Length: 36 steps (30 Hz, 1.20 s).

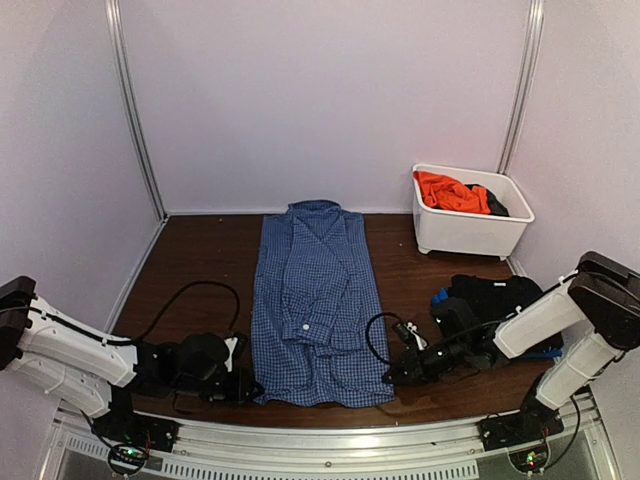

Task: Fold and stack the mixed laundry pile
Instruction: Pick up the rectangle-folded shirt from the center of the board, then fold the rectangle-folded shirt at the center of the board.

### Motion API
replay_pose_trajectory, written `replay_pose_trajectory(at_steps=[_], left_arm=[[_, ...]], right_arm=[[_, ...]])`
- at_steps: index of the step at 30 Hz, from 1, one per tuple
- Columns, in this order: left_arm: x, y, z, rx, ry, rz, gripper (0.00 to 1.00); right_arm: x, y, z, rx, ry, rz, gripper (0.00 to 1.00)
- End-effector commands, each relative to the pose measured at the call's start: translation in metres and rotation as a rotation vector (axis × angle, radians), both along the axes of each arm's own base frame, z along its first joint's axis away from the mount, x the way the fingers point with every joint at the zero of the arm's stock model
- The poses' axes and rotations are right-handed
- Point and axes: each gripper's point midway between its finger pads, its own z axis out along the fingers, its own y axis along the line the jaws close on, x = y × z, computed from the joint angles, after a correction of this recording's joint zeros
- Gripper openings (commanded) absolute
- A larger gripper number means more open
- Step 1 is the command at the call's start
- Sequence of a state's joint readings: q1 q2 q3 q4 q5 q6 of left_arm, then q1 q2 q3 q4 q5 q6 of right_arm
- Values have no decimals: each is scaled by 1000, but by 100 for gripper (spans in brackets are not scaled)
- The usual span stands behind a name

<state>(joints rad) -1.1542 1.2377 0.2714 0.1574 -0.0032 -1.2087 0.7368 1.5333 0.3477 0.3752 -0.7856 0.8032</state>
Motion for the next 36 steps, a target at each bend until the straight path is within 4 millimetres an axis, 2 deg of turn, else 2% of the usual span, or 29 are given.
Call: replay_pose_trajectory(at_steps=[1, 3, 6, 10, 12, 17, 23, 27, 32, 36], left_arm=[[-14, -28, 16, -42, -15, -122, 0], [-21, -32, 22, -58, -20, -137, 0], [-16, -26, 34, -82, -51, -100, 0], [5, -20, 63, -62, -168, -57, 0], [14, -19, 71, -42, -189, -52, 0], [47, -28, 86, -48, -239, -51, 0], [98, -44, 107, -73, -307, -63, 0], [145, -44, 118, -76, -352, -34, 0], [201, -49, 127, -37, -411, -24, 0], [245, -46, 125, -26, -420, 13, 0]], right_arm=[[-20, 5, -1, 15, 34, 36, 0], [-25, 7, 6, 28, 20, 45, 0], [-22, 7, 21, 31, -26, 41, 0], [-1, 10, 45, -10, -144, 31, 0], [11, 14, 56, -5, -189, 22, 0], [43, 26, 66, -11, -242, 26, 0], [94, 41, 84, 19, -320, -5, 0], [134, 45, 93, 28, -367, -36, 0], [188, 41, 99, 32, -415, -83, 0], [234, 38, 103, 23, -450, -117, 0]])
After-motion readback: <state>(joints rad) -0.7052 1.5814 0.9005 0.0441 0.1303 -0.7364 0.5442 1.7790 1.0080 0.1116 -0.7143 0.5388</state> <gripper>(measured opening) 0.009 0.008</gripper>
